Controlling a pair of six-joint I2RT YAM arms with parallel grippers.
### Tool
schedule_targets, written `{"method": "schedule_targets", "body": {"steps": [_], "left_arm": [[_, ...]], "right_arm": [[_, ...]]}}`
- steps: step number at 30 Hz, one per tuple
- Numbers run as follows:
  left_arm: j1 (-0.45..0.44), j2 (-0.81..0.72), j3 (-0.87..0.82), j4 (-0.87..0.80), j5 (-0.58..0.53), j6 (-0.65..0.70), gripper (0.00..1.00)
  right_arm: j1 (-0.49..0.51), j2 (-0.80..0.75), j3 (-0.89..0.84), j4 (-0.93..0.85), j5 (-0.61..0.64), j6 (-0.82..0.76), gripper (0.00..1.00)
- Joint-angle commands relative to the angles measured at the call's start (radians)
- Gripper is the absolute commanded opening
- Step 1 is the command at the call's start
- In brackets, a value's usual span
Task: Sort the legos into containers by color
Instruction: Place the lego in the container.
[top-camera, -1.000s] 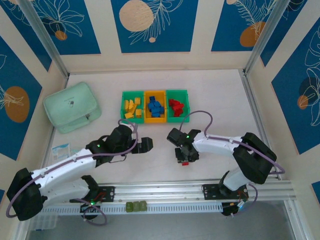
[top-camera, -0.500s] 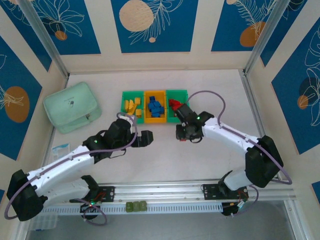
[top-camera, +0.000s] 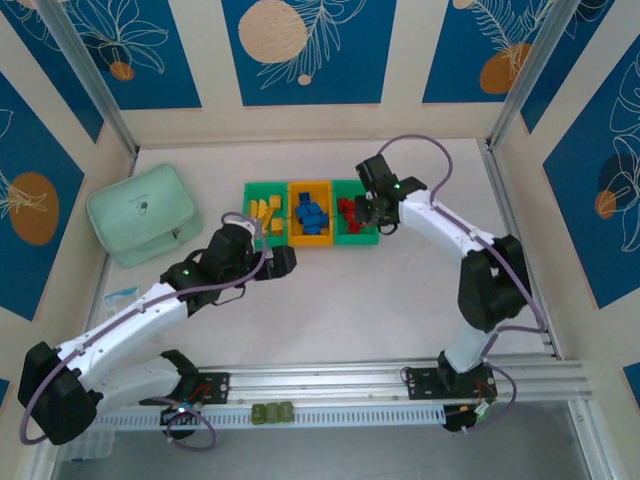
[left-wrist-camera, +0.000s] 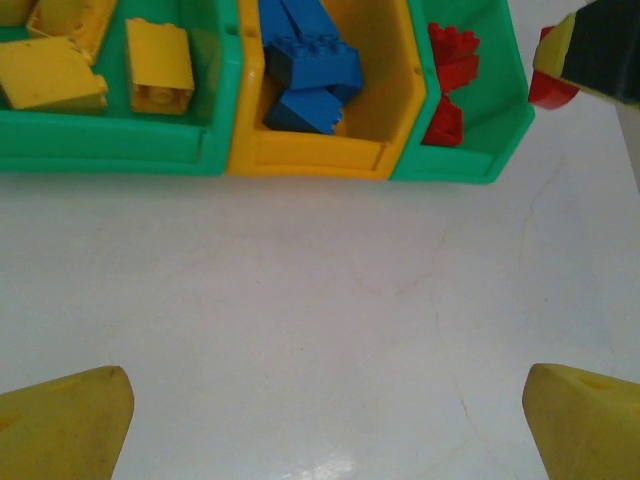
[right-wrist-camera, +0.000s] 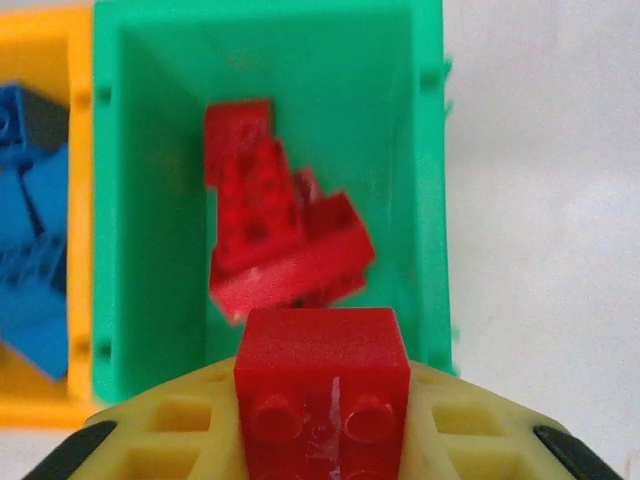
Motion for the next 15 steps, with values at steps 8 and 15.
{"method": "schedule_targets", "body": {"steps": [8, 15], "left_arm": [[0.083, 0.041, 0.028, 0.023, 0.082, 0.014, 0.99], [0.099, 0.045, 0.033, 0.026, 0.091, 0.017, 0.99]], "right_arm": [[-0.016, 0.216, 0.249, -0.036, -0.009, -0.081, 0.34], [-0.008, 0.190, 0.269, -0.036, -0.026, -0.097, 0.60]]}}
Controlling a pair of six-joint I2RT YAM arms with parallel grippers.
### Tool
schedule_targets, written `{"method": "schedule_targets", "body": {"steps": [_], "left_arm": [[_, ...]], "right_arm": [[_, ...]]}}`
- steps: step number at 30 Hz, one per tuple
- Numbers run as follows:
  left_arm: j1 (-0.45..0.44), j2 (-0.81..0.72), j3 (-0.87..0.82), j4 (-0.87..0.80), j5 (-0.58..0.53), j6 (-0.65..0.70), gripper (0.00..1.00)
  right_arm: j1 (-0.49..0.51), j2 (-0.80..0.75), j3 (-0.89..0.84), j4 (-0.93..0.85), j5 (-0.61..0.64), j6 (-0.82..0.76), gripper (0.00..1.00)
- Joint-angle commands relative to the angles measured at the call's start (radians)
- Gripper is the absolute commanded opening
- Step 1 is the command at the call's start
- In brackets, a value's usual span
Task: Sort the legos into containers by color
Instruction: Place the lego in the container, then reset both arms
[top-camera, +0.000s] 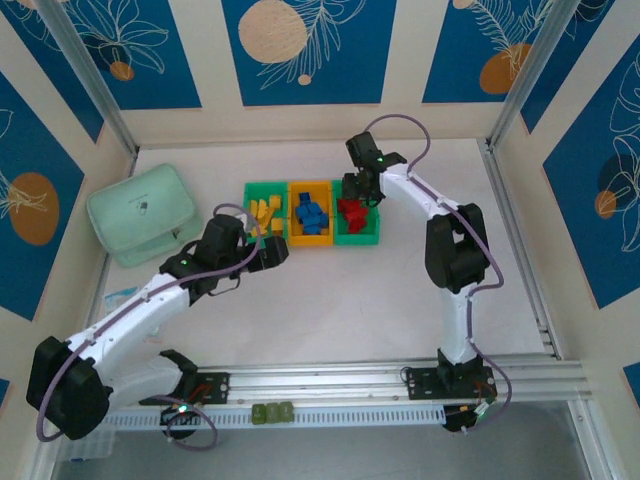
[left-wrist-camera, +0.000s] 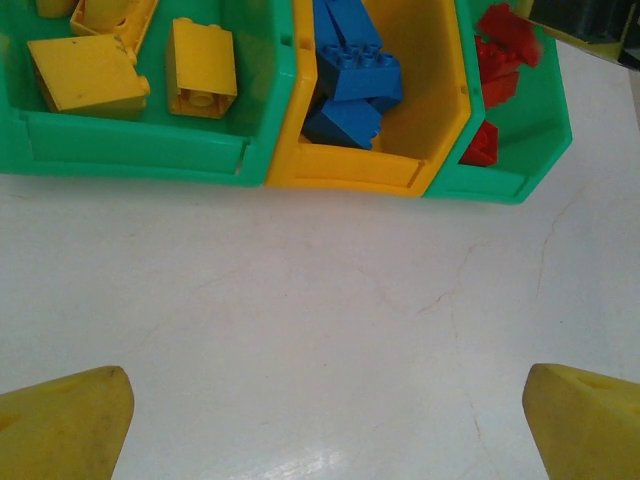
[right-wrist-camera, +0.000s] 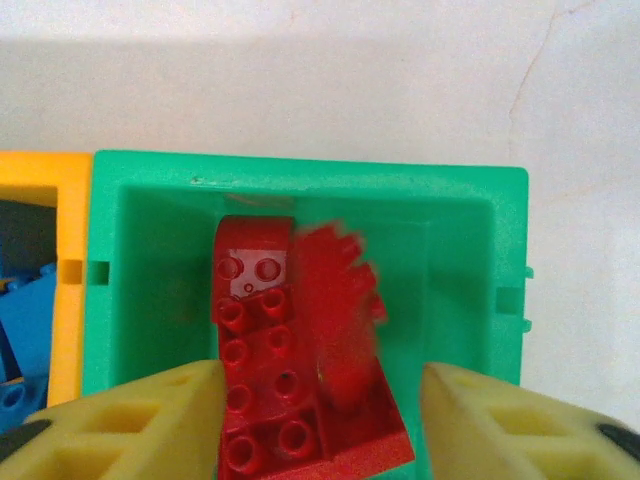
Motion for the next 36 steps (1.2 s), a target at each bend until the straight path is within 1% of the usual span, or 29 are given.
{"method": "schedule_targets", "body": {"steps": [1, 5, 9, 12, 13, 16, 19, 21, 22, 24, 26, 28, 30, 31, 34, 35, 36], "left_arm": [[0.016, 0.005, 0.032, 0.019, 0.024, 0.016, 0.99], [0.024, 0.000, 0.044, 0.016, 0.022, 0.021, 0.99], [0.047, -0.014, 0.068, -0.004, -0.004, 0.052, 0.99], [0.087, -0.040, 0.082, -0.029, -0.048, 0.097, 0.99], [0.103, -0.051, 0.087, -0.052, -0.077, 0.114, 0.99], [0.138, -0.094, 0.076, -0.114, -0.202, 0.160, 0.99], [0.182, -0.129, 0.017, -0.123, -0.381, 0.228, 0.99], [0.215, -0.144, -0.038, -0.094, -0.502, 0.269, 0.99], [0.229, -0.151, -0.075, -0.057, -0.561, 0.297, 0.99], [0.245, -0.169, -0.155, 0.056, -0.631, 0.379, 0.99], [0.261, -0.181, -0.271, 0.260, -0.693, 0.483, 0.99], [0.284, -0.167, -0.372, 0.480, -0.700, 0.580, 0.99], [0.309, -0.133, -0.441, 0.664, -0.683, 0.639, 0.99], [0.327, -0.106, -0.465, 0.752, -0.648, 0.666, 0.99], [0.367, 0.034, -0.504, 0.986, -0.551, 0.722, 0.99], [0.372, 0.089, -0.503, 1.050, -0.526, 0.744, 0.99], [0.373, 0.133, -0.503, 1.108, -0.506, 0.764, 0.99]], "right_arm": [[0.009, -0.054, 0.018, -0.016, -0.015, -0.015, 0.63], [0.006, -0.171, -0.072, 0.023, -0.012, -0.017, 0.72], [-0.008, -0.316, -0.227, 0.106, -0.018, -0.010, 0.85], [-0.030, -0.435, -0.351, 0.165, -0.003, 0.002, 0.96], [-0.038, -0.479, -0.398, 0.182, 0.008, 0.004, 0.99], [-0.064, -0.605, -0.547, 0.238, 0.080, 0.011, 0.99], [-0.100, -0.718, -0.728, 0.337, 0.145, -0.004, 0.99], [-0.131, -0.783, -0.847, 0.422, 0.200, -0.001, 0.99], [-0.154, -0.812, -0.907, 0.465, 0.210, 0.002, 0.99], [-0.200, -0.860, -1.026, 0.589, 0.205, -0.005, 0.99], [-0.234, -0.876, -1.143, 0.746, 0.210, -0.048, 0.99], [-0.256, -0.860, -1.218, 0.871, 0.230, -0.083, 0.99], [-0.289, -0.821, -1.252, 0.952, 0.206, -0.109, 0.99], [-0.305, -0.794, -1.259, 0.989, 0.173, -0.130, 0.99], [-0.336, -0.713, -1.267, 1.109, 0.078, -0.160, 0.99], [-0.339, -0.690, -1.243, 1.100, 0.036, -0.175, 0.99], [-0.341, -0.671, -1.247, 1.151, 0.004, -0.197, 0.99]]}}
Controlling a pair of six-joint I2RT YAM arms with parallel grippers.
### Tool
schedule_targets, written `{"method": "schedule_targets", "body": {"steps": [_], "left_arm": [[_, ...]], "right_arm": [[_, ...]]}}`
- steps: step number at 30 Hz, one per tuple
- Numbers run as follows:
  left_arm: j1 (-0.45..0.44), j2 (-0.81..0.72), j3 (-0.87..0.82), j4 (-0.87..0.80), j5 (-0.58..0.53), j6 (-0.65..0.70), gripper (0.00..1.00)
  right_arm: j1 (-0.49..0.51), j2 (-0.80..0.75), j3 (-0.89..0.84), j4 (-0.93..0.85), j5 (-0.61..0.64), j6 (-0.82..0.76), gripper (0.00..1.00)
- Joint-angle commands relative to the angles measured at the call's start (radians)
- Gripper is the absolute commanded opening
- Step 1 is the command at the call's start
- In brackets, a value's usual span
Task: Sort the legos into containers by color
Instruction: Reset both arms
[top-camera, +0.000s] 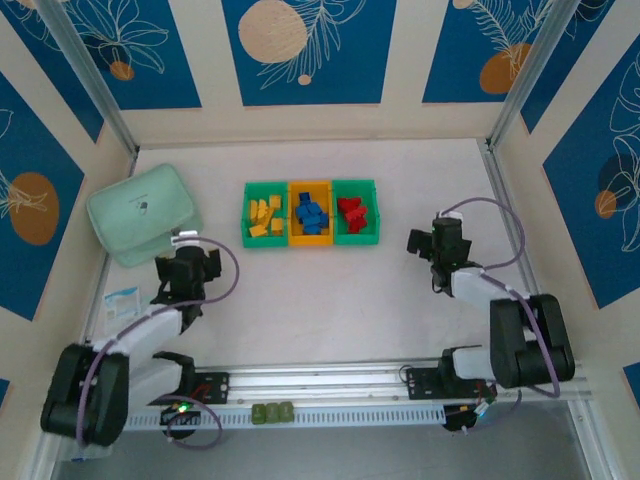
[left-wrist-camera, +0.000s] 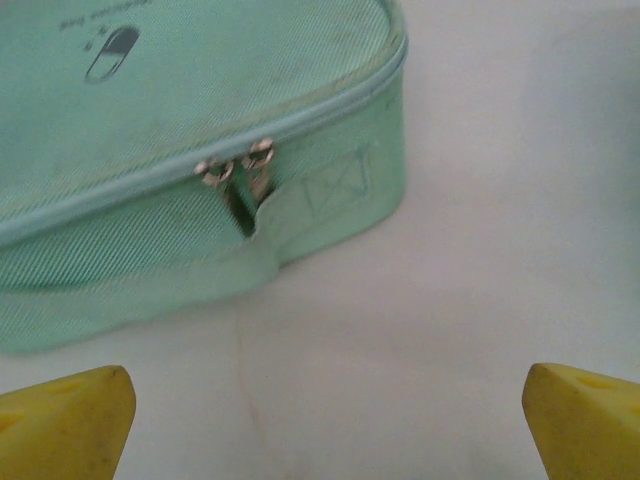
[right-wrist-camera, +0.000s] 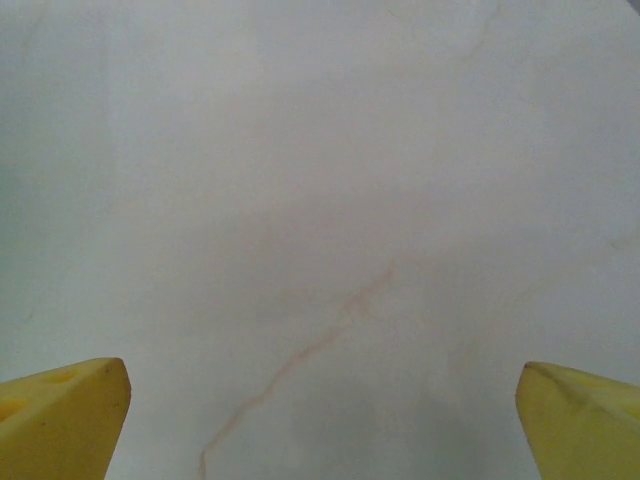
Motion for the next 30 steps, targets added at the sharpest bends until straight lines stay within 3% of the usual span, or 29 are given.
{"method": "schedule_targets", "body": {"steps": [1, 4, 7, 8, 11, 14, 19, 30], "left_arm": [[0.017, 0.127, -0.016, 0.437, 0.107, 0.132, 0.99], [0.029, 0.282, -0.048, 0.690, 0.204, 0.168, 0.99], [0.050, 0.417, -0.062, 0.835, 0.270, 0.160, 0.99], [0.062, 0.456, -0.069, 0.903, 0.307, 0.166, 0.99], [0.093, 0.407, -0.026, 0.732, 0.379, 0.143, 0.99], [0.105, 0.401, 0.102, 0.481, 0.351, 0.118, 0.99], [0.114, 0.405, 0.058, 0.579, 0.293, 0.095, 0.99], [0.113, 0.407, 0.076, 0.544, 0.322, 0.105, 0.99]], "right_arm": [[-0.011, 0.049, 0.019, 0.236, -0.140, -0.093, 0.99], [-0.050, 0.103, -0.023, 0.392, -0.253, -0.118, 0.99], [-0.076, 0.179, -0.138, 0.687, -0.336, -0.112, 0.99], [-0.069, 0.158, -0.143, 0.668, -0.338, -0.127, 0.99], [-0.075, 0.166, -0.071, 0.535, -0.347, -0.122, 0.99], [-0.074, 0.165, -0.072, 0.531, -0.342, -0.123, 0.99], [-0.074, 0.164, -0.076, 0.540, -0.351, -0.128, 0.99], [-0.073, 0.165, -0.073, 0.537, -0.354, -0.129, 0.99]]}}
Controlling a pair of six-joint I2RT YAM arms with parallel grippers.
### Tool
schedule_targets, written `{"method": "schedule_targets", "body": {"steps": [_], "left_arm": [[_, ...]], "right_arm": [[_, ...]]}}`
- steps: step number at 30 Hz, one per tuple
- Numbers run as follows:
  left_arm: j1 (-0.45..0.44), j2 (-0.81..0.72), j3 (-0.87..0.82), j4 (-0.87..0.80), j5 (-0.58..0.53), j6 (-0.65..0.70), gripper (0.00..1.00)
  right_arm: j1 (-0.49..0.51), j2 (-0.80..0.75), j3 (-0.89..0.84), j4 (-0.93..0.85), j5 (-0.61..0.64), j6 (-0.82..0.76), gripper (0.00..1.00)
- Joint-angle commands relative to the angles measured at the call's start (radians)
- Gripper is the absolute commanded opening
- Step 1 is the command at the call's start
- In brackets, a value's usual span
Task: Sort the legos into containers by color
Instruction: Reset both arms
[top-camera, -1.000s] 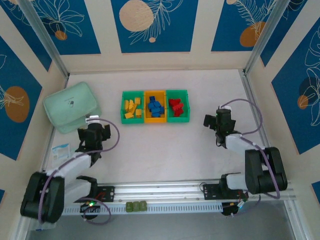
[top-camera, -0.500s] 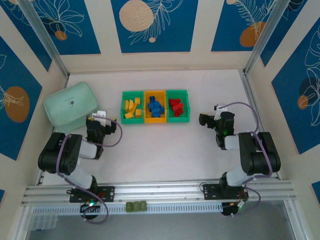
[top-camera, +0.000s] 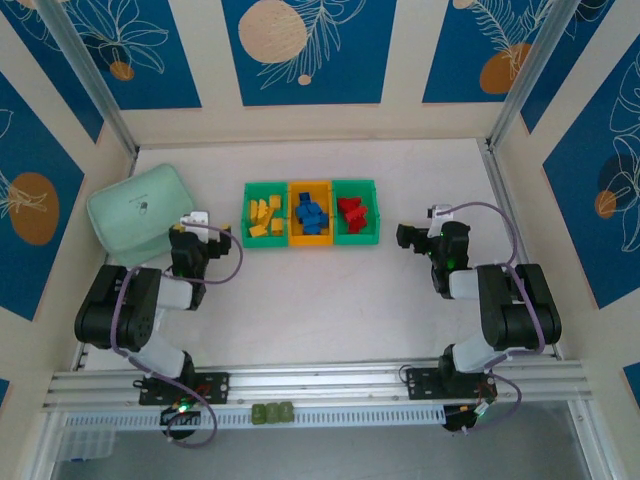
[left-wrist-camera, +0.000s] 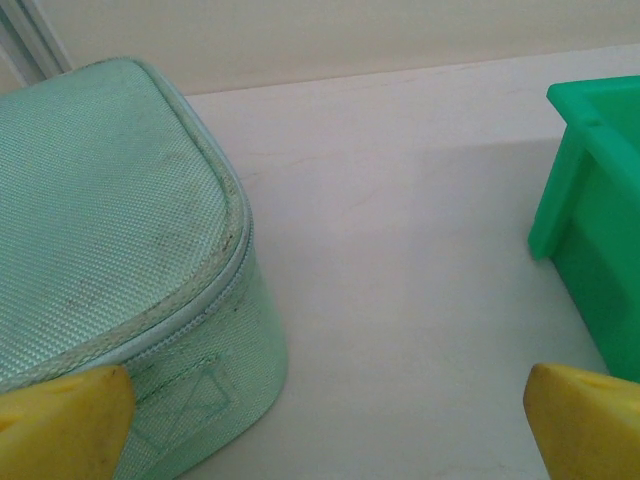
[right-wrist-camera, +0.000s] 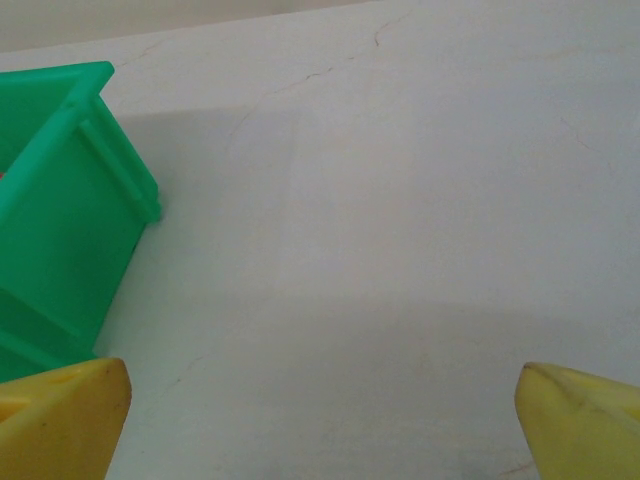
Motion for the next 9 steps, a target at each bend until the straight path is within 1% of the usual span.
{"method": "schedule_targets", "body": {"steps": [1, 9], "left_arm": [[0.011, -0.008, 0.010, -0.028, 0.020, -0.002, 0.99], [0.011, -0.008, 0.013, -0.037, 0.042, 0.005, 0.99]], "right_arm": [[-0.002, -0.006, 0.020, 0.021, -0.019, -0.020, 0.99], [-0.003, -0.009, 0.016, 0.025, -0.026, -0.021, 0.99]]}}
